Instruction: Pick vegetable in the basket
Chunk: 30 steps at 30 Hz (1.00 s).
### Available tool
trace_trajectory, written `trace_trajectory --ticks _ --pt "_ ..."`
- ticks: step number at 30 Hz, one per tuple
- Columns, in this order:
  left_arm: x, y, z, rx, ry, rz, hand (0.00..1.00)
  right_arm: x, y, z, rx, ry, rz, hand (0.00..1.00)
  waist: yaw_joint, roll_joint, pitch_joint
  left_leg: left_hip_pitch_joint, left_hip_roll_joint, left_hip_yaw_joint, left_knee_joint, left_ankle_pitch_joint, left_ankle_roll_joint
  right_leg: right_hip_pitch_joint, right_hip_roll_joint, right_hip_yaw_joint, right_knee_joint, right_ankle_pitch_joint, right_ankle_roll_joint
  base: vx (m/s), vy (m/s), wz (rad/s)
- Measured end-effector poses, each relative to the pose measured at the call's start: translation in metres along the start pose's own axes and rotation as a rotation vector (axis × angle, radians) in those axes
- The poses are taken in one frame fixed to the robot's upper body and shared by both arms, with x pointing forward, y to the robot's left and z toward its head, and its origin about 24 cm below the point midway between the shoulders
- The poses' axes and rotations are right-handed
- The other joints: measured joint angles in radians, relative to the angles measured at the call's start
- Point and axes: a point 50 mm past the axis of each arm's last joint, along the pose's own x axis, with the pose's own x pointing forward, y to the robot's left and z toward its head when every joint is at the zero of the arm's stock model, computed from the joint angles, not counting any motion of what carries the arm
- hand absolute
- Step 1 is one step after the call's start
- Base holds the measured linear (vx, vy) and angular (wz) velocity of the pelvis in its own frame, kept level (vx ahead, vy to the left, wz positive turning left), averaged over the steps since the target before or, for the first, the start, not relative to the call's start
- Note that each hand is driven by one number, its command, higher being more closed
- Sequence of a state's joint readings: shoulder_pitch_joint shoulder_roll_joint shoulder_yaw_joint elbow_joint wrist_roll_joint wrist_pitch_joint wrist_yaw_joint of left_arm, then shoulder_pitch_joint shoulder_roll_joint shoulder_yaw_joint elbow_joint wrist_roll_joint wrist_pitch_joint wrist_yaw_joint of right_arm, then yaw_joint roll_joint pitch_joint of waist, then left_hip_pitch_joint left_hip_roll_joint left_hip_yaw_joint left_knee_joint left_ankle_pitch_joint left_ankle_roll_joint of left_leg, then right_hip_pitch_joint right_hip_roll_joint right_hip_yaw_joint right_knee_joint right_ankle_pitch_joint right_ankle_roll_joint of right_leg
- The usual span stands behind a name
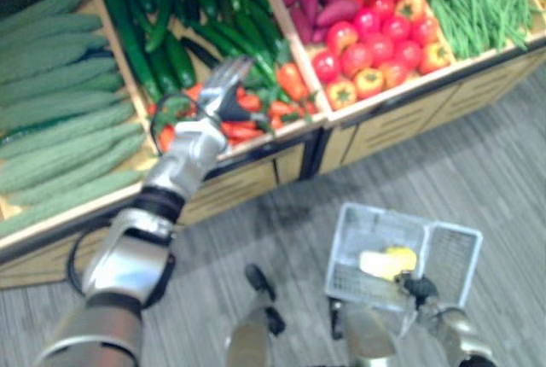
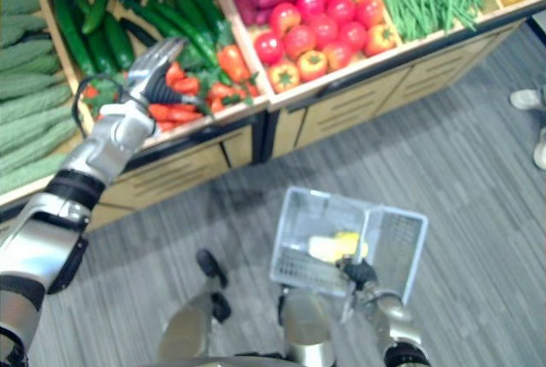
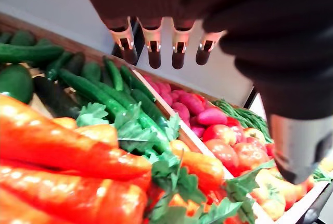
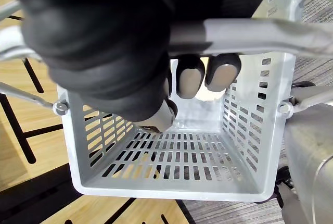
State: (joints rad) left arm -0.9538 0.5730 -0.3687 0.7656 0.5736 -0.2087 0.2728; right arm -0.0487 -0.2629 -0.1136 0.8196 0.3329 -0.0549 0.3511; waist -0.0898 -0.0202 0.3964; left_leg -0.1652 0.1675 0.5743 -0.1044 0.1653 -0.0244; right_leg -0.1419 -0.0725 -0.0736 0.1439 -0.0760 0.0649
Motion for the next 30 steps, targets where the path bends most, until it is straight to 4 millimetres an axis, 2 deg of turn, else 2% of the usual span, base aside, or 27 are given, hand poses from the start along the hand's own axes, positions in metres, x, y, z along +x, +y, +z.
trace_trajectory --ticks 6,9,12,15,17,18,23,27,30 --pt "0.007 0.012 -0.012 0.043 0.097 0.028 0.00 0.004 0.001 0.011 0.016 -0.031 0.008 1.00 0.015 -0.012 0.027 -0.031 -0.014 0.048 0.001 -0.002 0.005 -0.039 -0.027 -0.002 0.010 0.007 0.013 0.02 0.057 0.04" --pt "0.009 0.015 -0.020 0.046 0.152 0.031 0.00 0.008 0.004 0.019 0.022 -0.049 0.018 1.00 0.014 -0.013 0.030 -0.053 -0.023 0.049 0.006 0.015 0.029 -0.067 -0.035 -0.004 0.029 0.007 0.013 0.06 0.044 0.04" --pt "0.009 0.015 -0.024 0.047 0.183 0.029 0.00 0.011 0.006 0.026 0.026 -0.065 0.026 1.00 0.014 -0.015 0.032 -0.060 -0.026 0.048 0.007 0.018 0.031 -0.086 -0.038 -0.006 0.051 0.007 0.013 0.06 0.009 0.02" --pt "0.011 0.014 -0.019 0.071 0.175 0.023 0.00 0.014 0.008 0.032 0.023 -0.079 0.036 1.00 0.013 -0.019 0.034 -0.071 -0.030 0.046 0.007 0.018 0.030 -0.111 -0.044 -0.007 0.081 -0.010 0.016 0.05 -0.009 0.02" --pt "0.017 0.020 -0.015 0.086 0.160 0.032 0.00 0.016 0.009 0.039 0.018 -0.094 0.043 1.00 0.011 -0.023 0.050 -0.084 -0.033 0.046 0.006 0.021 0.026 -0.133 -0.049 -0.005 0.097 -0.018 0.022 0.02 -0.010 0.01" --pt "0.018 0.022 -0.014 0.099 0.156 0.033 1.00 0.017 0.009 0.041 0.026 -0.102 0.044 1.00 0.009 -0.023 0.050 -0.092 -0.033 0.046 0.006 0.023 0.025 -0.143 -0.049 -0.005 0.101 -0.018 0.022 0.00 -0.017 -0.05" --pt "0.027 0.033 -0.009 0.114 0.147 0.061 1.00 0.020 0.012 0.049 0.040 -0.122 0.057 1.00 0.007 -0.031 0.071 -0.106 -0.034 0.048 0.005 0.021 0.019 -0.163 -0.051 -0.001 0.106 -0.018 0.022 0.00 -0.001 -0.03" --pt "0.038 0.053 0.000 0.153 0.128 0.113 1.00 0.023 0.012 0.056 0.056 -0.122 0.066 1.00 0.007 -0.034 0.073 -0.129 -0.037 0.050 0.004 0.021 0.019 -0.190 -0.055 -0.001 0.115 -0.018 0.023 0.00 0.000 0.00" --pt "0.038 0.056 -0.002 0.190 0.141 0.116 1.00 0.023 0.013 0.057 0.056 -0.122 0.077 1.00 0.004 -0.035 0.073 -0.130 -0.038 0.053 0.004 0.021 0.019 -0.191 -0.056 0.000 0.115 -0.018 0.023 0.00 0.000 0.00"
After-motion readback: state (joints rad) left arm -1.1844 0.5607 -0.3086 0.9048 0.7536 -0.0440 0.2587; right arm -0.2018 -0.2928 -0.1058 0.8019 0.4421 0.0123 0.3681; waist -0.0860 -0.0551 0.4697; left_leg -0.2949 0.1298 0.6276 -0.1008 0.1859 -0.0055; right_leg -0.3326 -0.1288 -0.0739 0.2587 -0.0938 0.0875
